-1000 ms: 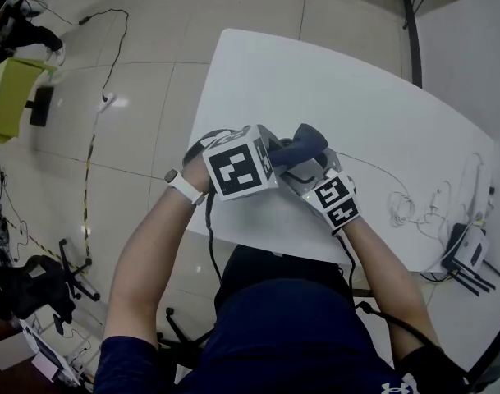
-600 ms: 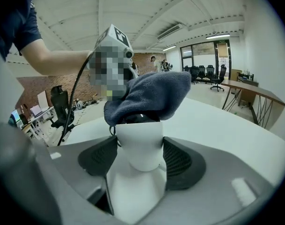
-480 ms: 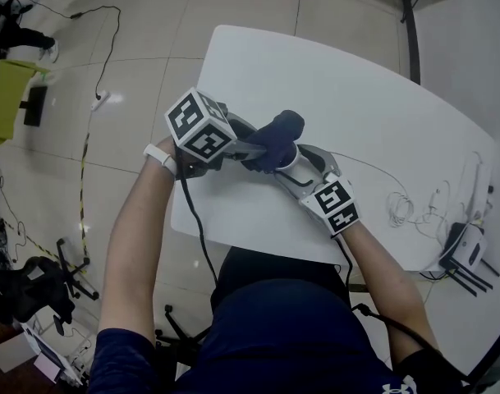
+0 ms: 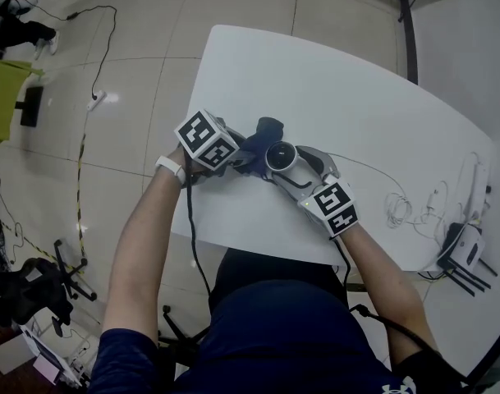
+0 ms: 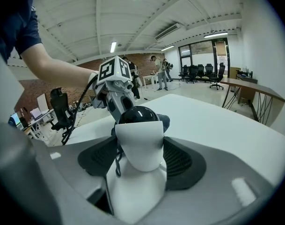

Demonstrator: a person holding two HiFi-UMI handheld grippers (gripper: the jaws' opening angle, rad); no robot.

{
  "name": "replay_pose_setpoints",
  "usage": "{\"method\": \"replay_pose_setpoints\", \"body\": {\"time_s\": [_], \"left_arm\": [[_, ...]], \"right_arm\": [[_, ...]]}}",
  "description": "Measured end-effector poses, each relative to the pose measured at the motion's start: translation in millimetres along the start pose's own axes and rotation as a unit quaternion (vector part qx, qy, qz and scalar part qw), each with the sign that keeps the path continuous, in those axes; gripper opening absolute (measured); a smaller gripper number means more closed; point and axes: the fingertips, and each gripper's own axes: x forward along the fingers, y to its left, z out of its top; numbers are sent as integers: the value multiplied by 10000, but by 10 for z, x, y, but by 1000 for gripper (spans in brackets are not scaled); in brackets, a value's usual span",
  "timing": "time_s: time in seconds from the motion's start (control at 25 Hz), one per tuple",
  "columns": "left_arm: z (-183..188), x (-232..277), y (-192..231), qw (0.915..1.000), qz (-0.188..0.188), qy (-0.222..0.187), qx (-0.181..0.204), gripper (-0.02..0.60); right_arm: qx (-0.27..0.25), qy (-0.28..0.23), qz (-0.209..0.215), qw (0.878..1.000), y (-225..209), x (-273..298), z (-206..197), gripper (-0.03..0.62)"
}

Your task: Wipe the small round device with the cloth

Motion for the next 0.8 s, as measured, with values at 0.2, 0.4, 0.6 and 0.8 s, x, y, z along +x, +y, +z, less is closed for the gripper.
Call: {"method": "replay_pose_setpoints", "body": {"time_s": [0.2,0.4,0.6,0.8], "left_arm": [[-122,107,39,9977,410,300,446,214],[110,-224,96,9948,955,-337,135,293],[181,-120,53,9922,1138,-366,341,229],[172,69,201,9840,1509,-261,910,153]], "right_arm": [[-5,24,11,10000,-1,-1,-18,313],[-8,37,11,10000,8,1,-7,314],[45,20,-9,10000,1,-1,-9,314],[8,33,3,10000,5,5,4,314]]}}
